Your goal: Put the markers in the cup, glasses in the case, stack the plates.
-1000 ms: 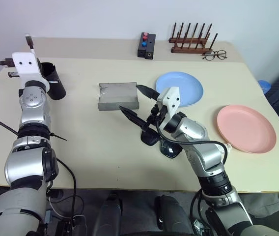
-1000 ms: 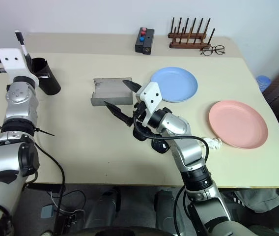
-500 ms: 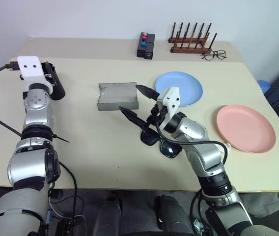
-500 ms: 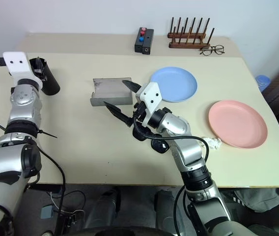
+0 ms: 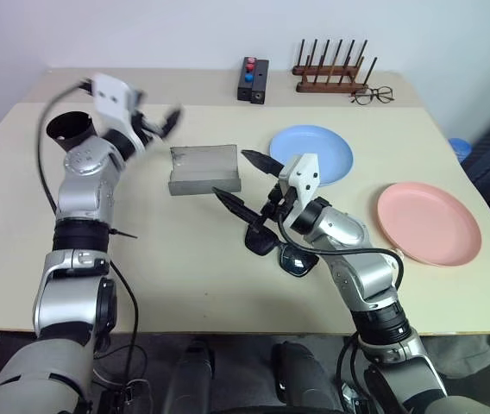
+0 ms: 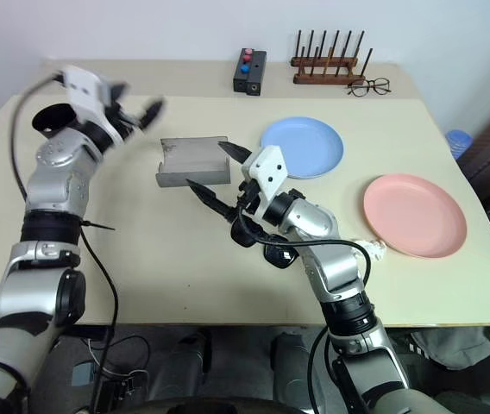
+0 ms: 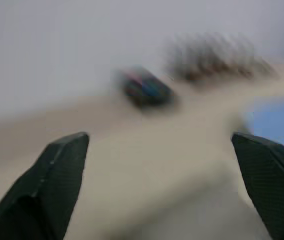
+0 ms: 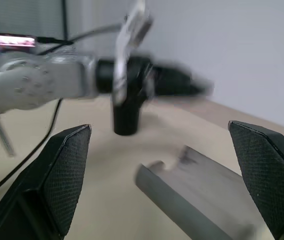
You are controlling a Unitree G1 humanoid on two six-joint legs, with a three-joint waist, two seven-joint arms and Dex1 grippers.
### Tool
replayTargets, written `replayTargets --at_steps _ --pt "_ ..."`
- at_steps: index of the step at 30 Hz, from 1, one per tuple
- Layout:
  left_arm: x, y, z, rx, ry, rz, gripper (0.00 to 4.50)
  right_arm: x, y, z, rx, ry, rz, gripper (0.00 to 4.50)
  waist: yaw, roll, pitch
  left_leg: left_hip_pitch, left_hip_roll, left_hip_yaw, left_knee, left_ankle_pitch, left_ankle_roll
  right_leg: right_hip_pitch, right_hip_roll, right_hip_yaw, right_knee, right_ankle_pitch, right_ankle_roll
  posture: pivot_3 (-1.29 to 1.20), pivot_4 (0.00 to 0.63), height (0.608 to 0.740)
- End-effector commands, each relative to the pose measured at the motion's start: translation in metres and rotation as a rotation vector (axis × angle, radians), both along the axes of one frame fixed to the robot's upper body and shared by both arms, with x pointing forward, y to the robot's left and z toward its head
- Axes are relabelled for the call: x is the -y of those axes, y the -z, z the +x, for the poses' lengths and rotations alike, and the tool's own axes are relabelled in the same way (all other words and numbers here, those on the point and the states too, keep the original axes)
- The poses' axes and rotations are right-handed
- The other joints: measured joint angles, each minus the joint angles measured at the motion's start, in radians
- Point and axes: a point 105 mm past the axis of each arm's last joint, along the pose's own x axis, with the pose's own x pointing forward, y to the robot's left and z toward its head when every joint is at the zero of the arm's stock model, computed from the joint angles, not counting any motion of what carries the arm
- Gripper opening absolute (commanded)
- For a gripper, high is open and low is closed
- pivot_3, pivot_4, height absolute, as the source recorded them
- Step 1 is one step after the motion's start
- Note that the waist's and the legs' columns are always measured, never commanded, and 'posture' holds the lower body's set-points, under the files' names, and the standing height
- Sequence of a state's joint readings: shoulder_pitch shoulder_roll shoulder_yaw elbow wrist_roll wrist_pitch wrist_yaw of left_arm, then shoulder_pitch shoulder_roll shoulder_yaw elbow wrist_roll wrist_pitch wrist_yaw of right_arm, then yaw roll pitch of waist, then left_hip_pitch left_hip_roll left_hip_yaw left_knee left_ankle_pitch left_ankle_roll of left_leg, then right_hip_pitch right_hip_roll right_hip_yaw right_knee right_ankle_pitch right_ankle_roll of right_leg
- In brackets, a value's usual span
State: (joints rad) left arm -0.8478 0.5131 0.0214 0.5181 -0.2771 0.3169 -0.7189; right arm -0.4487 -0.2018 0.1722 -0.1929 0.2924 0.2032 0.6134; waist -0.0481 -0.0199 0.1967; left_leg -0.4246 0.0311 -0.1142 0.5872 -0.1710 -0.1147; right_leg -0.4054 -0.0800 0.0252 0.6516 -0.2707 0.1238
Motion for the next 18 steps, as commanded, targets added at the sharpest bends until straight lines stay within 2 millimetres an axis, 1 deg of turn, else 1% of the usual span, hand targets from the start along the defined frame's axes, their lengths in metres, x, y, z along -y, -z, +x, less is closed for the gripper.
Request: replayTargets --at_steps 1,5,8,12,14,18 --pt "0.006 0.006 -0.004 -0.131 0.084 0.071 4.44 0.002 -0.009 -0.009 0.034 -0.037 0.008 4.50 -0.001 0.000 0.000 0.000 0.000 0.000 0.000 0.000 0.000 0.000 0.000 0.000 0.000 0.000 0.000 0.00 0.150 0.740" --pt "0.005 0.030 -0.003 -0.281 0.130 0.219 4.44 0.009 0.002 -0.018 0.010 -0.084 -0.083 4.50 0.004 0.000 0.000 -0.001 0.000 0.000 0.000 0.000 0.000 -0.001 0.000 0.000 0.000 0.000 0.000 0.00 0.150 0.740" --pt "0.009 0.033 -0.005 -0.339 0.206 0.267 4.44 0.031 0.015 -0.023 -0.013 -0.085 -0.206 4.50 0.011 0.000 0.000 -0.002 0.000 0.000 0.001 0.000 0.000 0.000 0.000 0.000 -0.002 0.000 0.000 0.00 0.150 0.740" --pt "0.016 0.035 -0.010 -0.368 0.311 0.322 4.44 0.064 0.028 -0.028 -0.062 -0.047 -0.361 4.50 0.012 0.000 0.001 -0.002 0.000 0.000 0.001 0.000 0.001 0.000 0.000 0.000 -0.003 0.000 0.000 0.00 0.150 0.740" --pt "0.017 0.038 -0.012 -0.392 0.350 0.356 4.44 0.083 0.030 -0.029 -0.079 -0.003 -0.412 4.50 0.011 0.000 0.001 -0.002 0.000 0.000 0.001 0.000 0.001 0.000 0.000 0.000 -0.003 -0.001 0.000 0.00 0.150 0.740" --pt "0.015 0.045 -0.012 -0.424 0.367 0.390 4.44 0.107 0.027 -0.031 -0.091 0.060 -0.455 4.50 0.005 0.000 0.001 -0.002 0.000 0.000 0.001 0.000 0.001 0.000 0.000 0.000 -0.003 -0.001 0.000 0.00 0.150 0.740"
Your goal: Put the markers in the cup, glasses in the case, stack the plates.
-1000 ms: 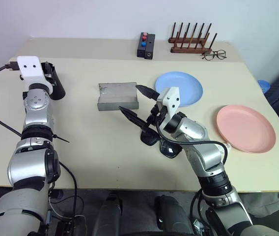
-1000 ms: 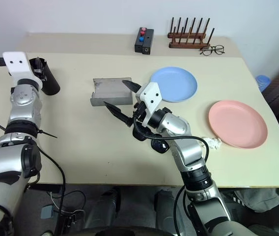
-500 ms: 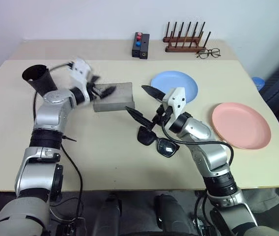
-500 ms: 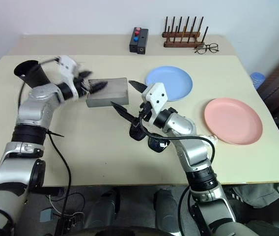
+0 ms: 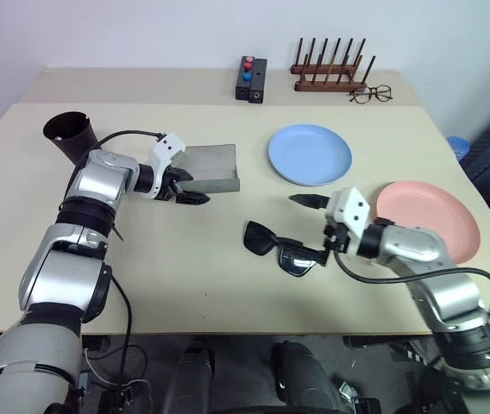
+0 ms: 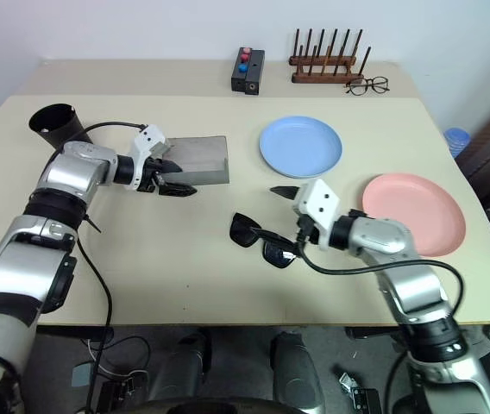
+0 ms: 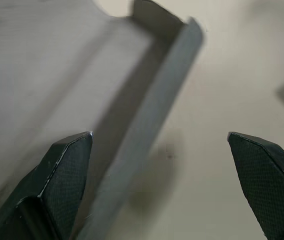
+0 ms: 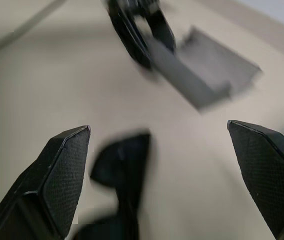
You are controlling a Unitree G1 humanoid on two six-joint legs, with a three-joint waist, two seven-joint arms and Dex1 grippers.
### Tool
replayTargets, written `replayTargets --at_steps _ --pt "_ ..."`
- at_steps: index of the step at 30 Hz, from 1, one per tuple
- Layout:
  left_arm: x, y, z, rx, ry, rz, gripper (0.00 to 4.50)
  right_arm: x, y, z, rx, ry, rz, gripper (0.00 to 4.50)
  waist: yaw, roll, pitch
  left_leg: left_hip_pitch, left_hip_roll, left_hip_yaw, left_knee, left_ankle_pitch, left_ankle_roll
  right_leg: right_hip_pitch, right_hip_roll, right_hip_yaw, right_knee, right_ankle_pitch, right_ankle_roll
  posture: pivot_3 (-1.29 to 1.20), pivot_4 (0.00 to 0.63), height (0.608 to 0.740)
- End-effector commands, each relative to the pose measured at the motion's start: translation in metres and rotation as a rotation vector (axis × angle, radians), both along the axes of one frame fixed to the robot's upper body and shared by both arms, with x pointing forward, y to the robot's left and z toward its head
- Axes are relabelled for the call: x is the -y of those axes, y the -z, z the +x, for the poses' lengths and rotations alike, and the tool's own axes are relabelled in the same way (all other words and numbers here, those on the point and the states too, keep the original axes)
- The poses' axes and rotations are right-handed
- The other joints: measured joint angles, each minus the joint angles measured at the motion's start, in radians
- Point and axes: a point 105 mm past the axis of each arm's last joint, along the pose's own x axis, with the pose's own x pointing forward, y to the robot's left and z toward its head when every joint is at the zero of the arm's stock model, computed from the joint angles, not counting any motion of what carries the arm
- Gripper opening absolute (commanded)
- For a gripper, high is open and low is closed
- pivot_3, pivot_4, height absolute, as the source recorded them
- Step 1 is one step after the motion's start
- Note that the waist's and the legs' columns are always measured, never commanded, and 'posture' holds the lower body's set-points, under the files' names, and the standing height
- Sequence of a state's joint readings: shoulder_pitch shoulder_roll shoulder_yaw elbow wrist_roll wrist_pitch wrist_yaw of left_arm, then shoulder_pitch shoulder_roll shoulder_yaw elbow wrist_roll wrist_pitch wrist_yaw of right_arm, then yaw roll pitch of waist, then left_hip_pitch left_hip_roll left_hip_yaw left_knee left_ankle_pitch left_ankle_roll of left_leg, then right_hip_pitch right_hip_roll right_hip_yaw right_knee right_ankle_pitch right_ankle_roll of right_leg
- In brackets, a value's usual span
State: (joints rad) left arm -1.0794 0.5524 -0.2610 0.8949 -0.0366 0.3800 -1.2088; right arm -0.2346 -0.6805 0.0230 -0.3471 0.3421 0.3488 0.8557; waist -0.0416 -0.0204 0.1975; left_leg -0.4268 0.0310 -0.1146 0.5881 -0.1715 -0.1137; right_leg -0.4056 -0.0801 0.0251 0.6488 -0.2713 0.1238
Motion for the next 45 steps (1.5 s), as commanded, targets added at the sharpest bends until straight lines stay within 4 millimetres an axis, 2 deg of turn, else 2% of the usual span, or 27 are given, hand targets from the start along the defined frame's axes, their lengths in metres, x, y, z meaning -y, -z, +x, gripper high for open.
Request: replayTargets --at_steps 1,4,11,14,17,20,23,26,30,36,39,42,45 --pt "-0.001 -0.004 0.001 0.005 0.033 0.036 4.44 0.012 -0.017 -0.004 0.057 0.019 -0.009 4.50 -0.002 0.000 0.000 0.000 0.000 0.000 0.000 0.000 0.000 0.000 0.000 0.000 0.000 0.000 0.000 0.00 0.150 0.740" --pt "-0.003 0.002 0.000 -0.005 0.042 0.062 3.67 0.017 -0.018 -0.004 0.063 0.039 -0.017 4.50 -0.002 0.000 0.000 0.000 0.000 0.000 0.000 0.000 0.000 0.000 0.000 0.000 0.000 0.000 0.000 0.00 0.150 0.740" --pt "-0.005 0.007 -0.001 0.012 0.082 0.082 0.04 0.021 -0.018 -0.003 0.057 0.050 -0.024 4.50 0.001 0.000 0.000 0.000 0.000 0.000 0.000 0.000 0.000 0.000 0.000 0.000 0.000 0.000 0.000 0.00 0.150 0.740" --pt "-0.005 0.005 -0.004 0.035 0.118 0.081 0.04 0.021 -0.018 -0.003 0.054 0.049 -0.027 4.50 0.001 0.000 0.000 0.000 0.000 0.000 0.001 0.000 0.000 0.000 0.000 0.000 0.000 0.000 0.000 0.00 0.150 0.740" --pt "-0.008 0.006 -0.019 0.040 0.223 0.076 0.04 0.022 -0.017 -0.002 0.054 0.048 -0.031 4.50 -0.003 0.000 0.000 0.000 0.000 0.000 0.001 0.000 0.000 0.000 0.000 0.000 0.000 0.000 0.000 0.00 0.150 0.740" --pt "-0.014 0.009 -0.042 0.023 0.339 0.096 0.04 0.021 -0.016 -0.003 0.052 0.041 -0.035 4.50 -0.004 0.000 0.000 0.000 0.000 0.000 0.000 0.000 0.001 0.000 0.000 0.000 0.001 0.000 0.000 0.00 0.150 0.740" --pt "-0.021 0.011 -0.080 -0.031 0.445 0.099 0.04 0.018 -0.015 -0.003 0.044 0.027 -0.035 4.50 -0.005 0.000 0.000 0.000 0.001 0.000 0.000 0.000 0.001 0.000 0.000 0.000 0.001 0.000 0.000 0.00 0.150 0.740" --pt "-0.024 0.015 -0.105 -0.074 0.483 0.118 0.04 0.013 -0.011 -0.005 0.028 0.003 -0.035 4.50 0.001 0.001 0.000 0.001 0.001 0.000 0.000 0.000 0.001 0.000 0.000 0.000 0.001 0.000 0.000 0.00 0.150 0.740" --pt "-0.028 0.022 -0.121 -0.092 0.479 0.151 0.04 0.006 -0.005 -0.006 0.005 -0.035 -0.045 4.50 0.010 0.001 0.000 0.001 0.001 0.000 0.004 0.000 0.001 0.002 0.000 0.000 0.001 -0.002 -0.004 0.00 0.150 0.740" --pt "-0.030 0.027 -0.125 -0.097 0.452 0.154 0.04 0.001 0.003 -0.006 -0.015 -0.054 -0.048 4.50 0.012 0.001 0.000 0.001 0.001 0.000 0.004 0.000 0.001 0.002 0.000 0.000 0.001 -0.002 -0.005 0.00 0.150 0.740" --pt "-0.031 0.028 -0.122 -0.093 0.423 0.151 1.04 0.001 0.012 -0.006 -0.058 -0.049 -0.078 4.50 0.013 0.001 0.000 0.000 0.001 0.000 0.004 -0.001 0.001 0.002 0.000 0.000 0.001 -0.002 -0.005 0.00 0.150 0.740" --pt "-0.028 0.023 -0.117 -0.028 0.427 0.147 2.49 0.003 0.021 -0.008 -0.097 -0.042 -0.128 4.50 0.014 0.001 0.000 0.000 0.001 0.000 0.004 0.000 0.001 0.002 0.000 0.000 0.001 -0.002 -0.005 0.00 0.150 0.740" --pt "-0.023 0.009 -0.110 0.033 0.407 0.087 2.49 0.000 0.022 -0.005 -0.112 -0.015 -0.136 4.50 0.021 0.001 0.000 0.000 0.001 0.000 0.004 -0.001 0.001 0.002 0.000 0.000 0.001 -0.002 -0.005 0.00 0.150 0.740"
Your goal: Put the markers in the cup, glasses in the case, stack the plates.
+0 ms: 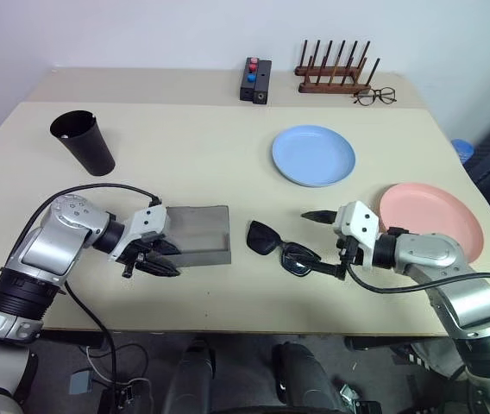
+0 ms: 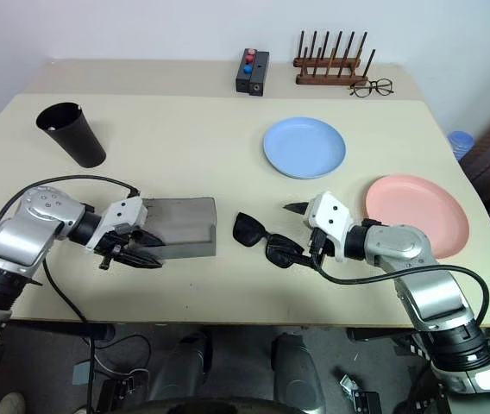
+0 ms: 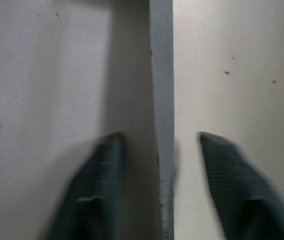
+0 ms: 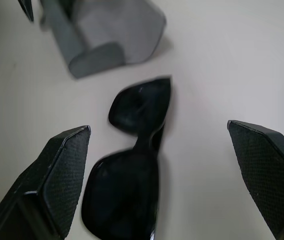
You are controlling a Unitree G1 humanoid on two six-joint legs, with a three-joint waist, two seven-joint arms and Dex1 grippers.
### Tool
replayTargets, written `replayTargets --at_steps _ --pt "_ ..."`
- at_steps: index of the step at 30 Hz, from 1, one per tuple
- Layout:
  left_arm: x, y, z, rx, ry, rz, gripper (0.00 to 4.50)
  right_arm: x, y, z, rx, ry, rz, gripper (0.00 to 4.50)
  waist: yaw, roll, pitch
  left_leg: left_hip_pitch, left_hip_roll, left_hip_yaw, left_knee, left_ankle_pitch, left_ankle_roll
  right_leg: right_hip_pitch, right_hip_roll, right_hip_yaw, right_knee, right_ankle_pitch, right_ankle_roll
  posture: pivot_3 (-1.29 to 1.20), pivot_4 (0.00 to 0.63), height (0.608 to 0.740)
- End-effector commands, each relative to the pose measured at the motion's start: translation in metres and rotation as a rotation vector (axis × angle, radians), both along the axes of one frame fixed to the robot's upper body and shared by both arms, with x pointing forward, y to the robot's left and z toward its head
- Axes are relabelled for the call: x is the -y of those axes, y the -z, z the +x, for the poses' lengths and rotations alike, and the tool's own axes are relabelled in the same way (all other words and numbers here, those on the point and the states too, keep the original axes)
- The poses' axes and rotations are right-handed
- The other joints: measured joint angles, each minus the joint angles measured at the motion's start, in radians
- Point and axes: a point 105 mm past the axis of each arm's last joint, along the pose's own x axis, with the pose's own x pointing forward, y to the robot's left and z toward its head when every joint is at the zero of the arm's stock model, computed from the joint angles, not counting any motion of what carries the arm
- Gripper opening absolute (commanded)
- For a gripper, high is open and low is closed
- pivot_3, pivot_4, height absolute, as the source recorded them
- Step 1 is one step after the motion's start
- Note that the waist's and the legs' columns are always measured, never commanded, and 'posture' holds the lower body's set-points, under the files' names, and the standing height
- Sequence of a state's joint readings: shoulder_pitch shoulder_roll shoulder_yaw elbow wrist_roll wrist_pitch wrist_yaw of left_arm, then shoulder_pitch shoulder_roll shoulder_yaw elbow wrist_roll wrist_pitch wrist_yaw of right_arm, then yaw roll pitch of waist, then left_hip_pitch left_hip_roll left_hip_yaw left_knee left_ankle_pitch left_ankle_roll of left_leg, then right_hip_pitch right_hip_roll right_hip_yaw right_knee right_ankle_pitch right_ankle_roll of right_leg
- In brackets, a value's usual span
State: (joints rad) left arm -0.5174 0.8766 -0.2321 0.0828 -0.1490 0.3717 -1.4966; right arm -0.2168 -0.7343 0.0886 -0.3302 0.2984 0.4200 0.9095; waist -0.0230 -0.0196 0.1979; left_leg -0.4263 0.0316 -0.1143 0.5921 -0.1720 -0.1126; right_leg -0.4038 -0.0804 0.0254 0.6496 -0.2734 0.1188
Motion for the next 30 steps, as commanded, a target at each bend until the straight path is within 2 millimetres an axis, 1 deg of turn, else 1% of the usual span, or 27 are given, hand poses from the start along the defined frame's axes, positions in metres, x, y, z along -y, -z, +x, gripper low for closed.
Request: replayTargets --at_steps 1,5,8,10,12,14,17,20,25,30 --pt "0.004 -0.028 0.011 0.095 -0.024 -0.094 2.49 -0.005 -0.008 0.001 0.030 0.014 -0.028 4.50 0.003 0.000 0.000 0.000 0.000 0.000 0.000 0.000 0.000 0.000 0.000 0.000 0.000 0.000 0.000 0.00 0.150 0.740" --pt "0.007 -0.046 0.010 0.162 -0.041 -0.177 2.49 -0.006 -0.006 0.005 0.042 0.068 -0.095 4.50 0.002 0.000 0.000 0.000 0.000 0.000 0.000 0.000 0.000 0.000 0.000 0.000 0.000 0.000 0.000 0.00 0.150 0.740" --pt "0.009 -0.050 -0.002 0.172 -0.063 -0.256 2.49 -0.012 -0.004 0.007 0.053 0.113 -0.133 4.50 0.000 0.000 0.000 0.000 0.000 0.000 0.000 0.000 0.000 -0.001 0.000 0.000 0.000 0.000 0.000 0.00 0.150 0.740" --pt "0.012 -0.049 -0.010 0.199 -0.074 -0.312 2.49 -0.017 -0.003 0.007 0.045 0.144 -0.132 4.50 -0.001 0.000 0.000 0.000 0.000 0.000 -0.001 0.000 0.000 -0.001 0.000 0.000 0.000 0.000 0.000 0.00 0.150 0.740" --pt "0.014 -0.045 -0.020 0.167 -0.112 -0.371 2.49 -0.023 -0.001 0.004 0.031 0.149 -0.135 4.50 0.002 0.000 0.000 0.000 0.000 0.000 -0.001 0.000 0.000 -0.001 0.000 0.000 0.000 0.000 0.000 0.00 0.150 0.740" --pt "0.014 -0.038 -0.028 0.188 -0.126 -0.384 2.49 -0.029 0.000 0.001 0.019 0.144 -0.140 4.50 0.003 0.000 0.000 0.000 0.000 0.000 0.000 0.000 0.000 -0.001 0.000 0.000 0.000 0.000 0.000 0.00 0.150 0.740" --pt "0.013 -0.032 -0.035 0.196 -0.159 -0.387 2.49 -0.033 0.000 0.001 0.007 0.158 -0.150 4.50 0.007 0.000 0.000 0.000 0.000 0.000 0.000 0.000 0.000 -0.001 0.000 0.000 0.000 0.000 -0.001 0.00 0.150 0.740" --pt "0.007 -0.027 -0.038 0.209 -0.210 -0.390 2.49 -0.031 -0.002 0.008 0.055 0.197 -0.234 4.50 0.007 0.000 0.000 0.000 0.000 0.000 0.001 0.000 0.000 -0.001 0.000 0.000 -0.001 0.001 -0.002 0.00 0.150 0.740" --pt "0.003 -0.024 -0.042 0.217 -0.249 -0.408 2.49 -0.028 -0.009 0.017 0.099 0.270 -0.292 4.50 0.006 0.000 0.000 0.000 0.000 0.000 0.000 0.000 0.000 -0.001 0.000 0.000 -0.001 0.001 -0.003 0.00 0.150 0.740" --pt "0.004 -0.022 -0.043 0.227 -0.256 -0.416 2.49 -0.017 0.000 0.018 0.133 0.293 -0.409 4.50 0.008 0.000 0.000 -0.001 0.000 0.000 0.000 0.000 0.000 -0.001 -0.001 0.000 -0.002 0.001 -0.003 0.00 0.150 0.740"
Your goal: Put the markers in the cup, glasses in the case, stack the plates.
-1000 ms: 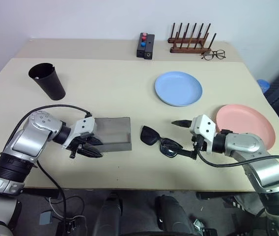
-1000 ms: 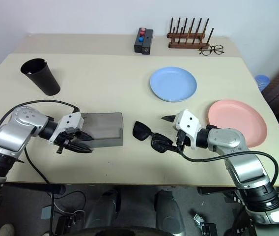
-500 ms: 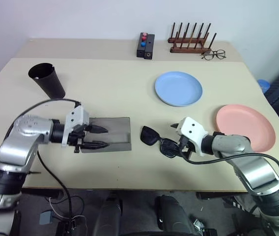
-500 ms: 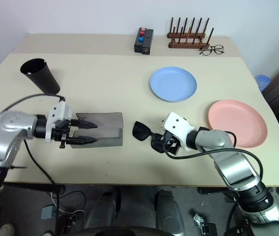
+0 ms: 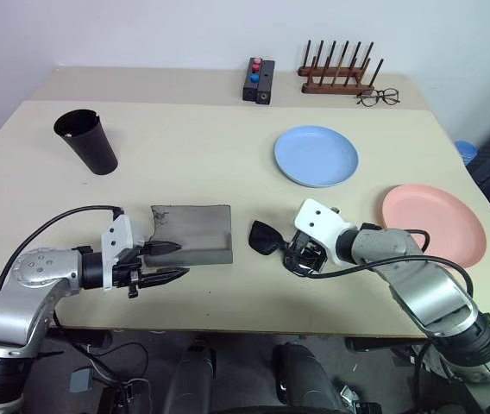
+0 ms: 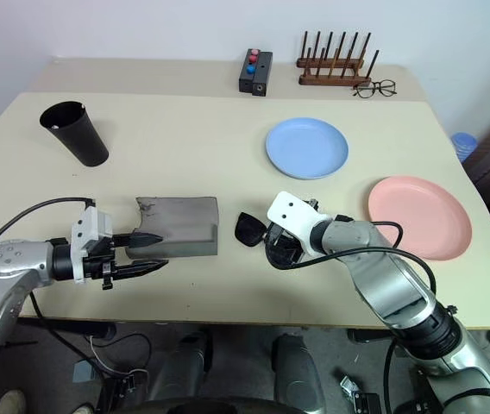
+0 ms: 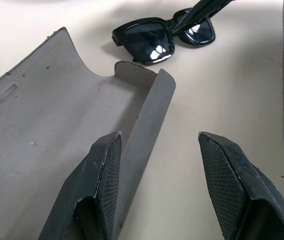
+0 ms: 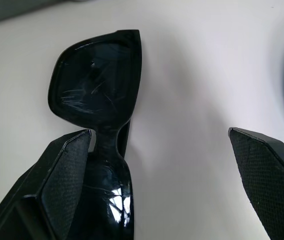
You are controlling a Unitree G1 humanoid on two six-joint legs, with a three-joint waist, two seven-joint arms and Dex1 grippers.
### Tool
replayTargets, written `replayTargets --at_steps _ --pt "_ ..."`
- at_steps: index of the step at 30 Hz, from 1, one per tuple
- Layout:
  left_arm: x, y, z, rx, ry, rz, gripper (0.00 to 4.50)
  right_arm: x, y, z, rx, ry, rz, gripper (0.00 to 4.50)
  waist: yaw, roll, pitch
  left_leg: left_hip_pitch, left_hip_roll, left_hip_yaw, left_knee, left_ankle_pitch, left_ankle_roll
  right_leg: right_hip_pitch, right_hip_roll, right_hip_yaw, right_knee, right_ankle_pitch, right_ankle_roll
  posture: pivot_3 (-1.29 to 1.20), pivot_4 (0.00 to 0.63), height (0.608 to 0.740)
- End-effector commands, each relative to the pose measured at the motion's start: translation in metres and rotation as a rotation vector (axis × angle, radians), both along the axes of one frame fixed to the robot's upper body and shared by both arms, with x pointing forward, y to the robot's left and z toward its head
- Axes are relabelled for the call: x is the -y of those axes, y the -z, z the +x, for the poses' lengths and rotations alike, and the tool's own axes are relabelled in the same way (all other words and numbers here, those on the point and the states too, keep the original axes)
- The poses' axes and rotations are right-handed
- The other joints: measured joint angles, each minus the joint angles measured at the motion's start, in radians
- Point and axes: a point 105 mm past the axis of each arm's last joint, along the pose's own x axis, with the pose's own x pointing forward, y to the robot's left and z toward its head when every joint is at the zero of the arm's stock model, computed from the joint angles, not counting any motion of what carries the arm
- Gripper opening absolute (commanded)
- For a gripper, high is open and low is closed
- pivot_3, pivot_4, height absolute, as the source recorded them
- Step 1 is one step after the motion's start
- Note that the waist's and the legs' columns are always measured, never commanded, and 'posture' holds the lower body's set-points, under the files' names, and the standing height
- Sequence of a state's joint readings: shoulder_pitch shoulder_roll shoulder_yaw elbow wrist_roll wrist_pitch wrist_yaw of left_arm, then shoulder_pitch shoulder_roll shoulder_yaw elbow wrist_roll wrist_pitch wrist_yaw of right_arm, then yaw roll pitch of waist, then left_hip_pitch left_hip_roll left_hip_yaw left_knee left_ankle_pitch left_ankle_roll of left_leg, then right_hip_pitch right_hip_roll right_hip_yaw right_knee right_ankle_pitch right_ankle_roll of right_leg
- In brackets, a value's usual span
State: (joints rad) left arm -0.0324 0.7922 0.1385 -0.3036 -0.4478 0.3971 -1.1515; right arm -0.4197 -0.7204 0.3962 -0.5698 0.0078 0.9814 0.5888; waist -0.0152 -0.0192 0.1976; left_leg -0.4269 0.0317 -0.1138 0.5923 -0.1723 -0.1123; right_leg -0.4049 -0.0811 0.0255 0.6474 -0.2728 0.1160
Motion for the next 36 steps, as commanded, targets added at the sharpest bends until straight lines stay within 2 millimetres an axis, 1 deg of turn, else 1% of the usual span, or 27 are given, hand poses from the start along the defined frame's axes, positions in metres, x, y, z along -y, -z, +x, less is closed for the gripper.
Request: replayTargets --at_steps 1,5,8,13,16,17,18,19,20,21,23,24,36 --pt "0.003 -0.011 -0.001 0.064 0.011 -0.015 2.49 0.008 -0.004 0.002 0.064 0.015 -0.079 4.50 0.000 0.000 0.000 0.000 0.000 0.000 0.000 0.000 0.000 0.000 0.000 0.000 0.000 0.000 0.000 0.00 0.150 0.740" --pt "0.005 -0.011 0.001 0.070 0.015 -0.017 2.49 0.017 -0.005 0.008 0.109 0.033 -0.130 4.50 -0.002 0.000 0.000 0.000 0.000 0.000 0.000 0.000 0.000 0.000 0.000 0.000 0.000 0.000 0.000 0.00 0.150 0.740" --pt "0.009 -0.012 0.002 0.075 0.020 -0.017 2.49 0.017 -0.005 0.009 0.134 0.022 -0.158 4.50 -0.003 0.000 0.000 0.000 0.000 0.000 0.000 0.000 0.000 0.000 0.000 0.000 0.000 0.000 0.000 0.00 0.150 0.740" --pt "0.013 -0.015 0.004 0.083 0.021 -0.017 2.49 0.016 -0.001 0.007 0.118 0.024 -0.147 4.50 -0.003 0.000 0.000 0.000 0.000 0.000 0.000 0.000 0.000 0.000 0.000 0.000 0.000 0.000 0.000 0.00 0.150 0.740" --pt "0.015 -0.017 0.004 0.089 0.021 -0.017 2.55 0.019 0.002 0.006 0.088 0.033 -0.146 3.67 -0.002 0.000 0.000 0.000 0.000 0.000 0.000 0.000 0.000 0.000 0.000 0.000 0.000 0.000 0.000 0.00 0.150 0.740" --pt "0.016 -0.018 0.004 0.090 0.020 -0.017 2.55 0.019 0.002 0.005 0.079 0.034 -0.145 3.14 -0.002 0.000 0.000 0.000 0.000 0.000 0.000 0.000 0.000 0.000 0.000 0.000 0.000 0.000 0.000 0.00 0.150 0.740" --pt "0.017 -0.019 0.005 0.092 0.020 -0.018 2.55 0.019 0.003 0.004 0.066 0.033 -0.136 2.78 -0.002 0.000 0.000 0.000 0.000 0.000 0.000 0.000 0.000 0.000 0.000 0.000 0.000 0.000 0.000 0.00 0.150 0.740" --pt "0.018 -0.020 0.005 0.094 0.019 -0.019 2.55 0.020 0.002 0.004 0.059 0.034 -0.131 2.23 -0.002 0.000 0.000 0.000 0.000 0.000 0.000 0.000 0.000 0.000 0.000 0.000 0.000 0.000 0.000 0.00 0.150 0.740" --pt "0.020 -0.021 0.006 0.095 0.019 -0.020 2.55 0.021 0.002 0.004 0.058 0.036 -0.132 1.81 -0.002 0.000 0.000 0.000 0.000 0.000 0.000 0.000 0.000 0.000 0.000 0.000 0.000 0.000 0.000 0.00 0.150 0.740" --pt "0.021 -0.021 0.007 0.096 0.018 -0.021 2.55 0.022 0.001 0.005 0.058 0.037 -0.134 1.23 -0.002 0.000 0.000 0.000 0.000 0.000 0.000 0.000 0.000 0.000 0.000 0.000 0.000 0.000 0.000 0.00 0.150 0.740" --pt "0.022 -0.023 0.007 0.098 0.018 -0.022 2.55 0.028 -0.001 0.007 0.075 0.050 -0.171 0.23 -0.003 0.000 0.000 0.000 0.000 0.000 0.000 0.000 0.000 0.000 0.000 0.000 0.000 0.000 0.000 0.00 0.150 0.740" --pt "0.023 -0.023 0.008 0.099 0.018 -0.022 2.55 0.029 -0.001 0.008 0.082 0.053 -0.178 0.06 -0.004 -0.001 0.000 0.000 0.000 0.000 0.000 0.000 0.000 0.000 0.000 0.000 0.000 0.000 0.000 0.00 0.150 0.740" --pt "0.028 -0.031 0.010 0.119 0.005 -0.034 2.55 0.023 -0.002 0.012 0.108 -0.016 -0.175 0.06 -0.005 -0.001 0.000 0.001 0.000 0.000 0.000 0.000 0.000 0.000 0.000 0.000 0.000 0.000 0.000 0.00 0.150 0.740"
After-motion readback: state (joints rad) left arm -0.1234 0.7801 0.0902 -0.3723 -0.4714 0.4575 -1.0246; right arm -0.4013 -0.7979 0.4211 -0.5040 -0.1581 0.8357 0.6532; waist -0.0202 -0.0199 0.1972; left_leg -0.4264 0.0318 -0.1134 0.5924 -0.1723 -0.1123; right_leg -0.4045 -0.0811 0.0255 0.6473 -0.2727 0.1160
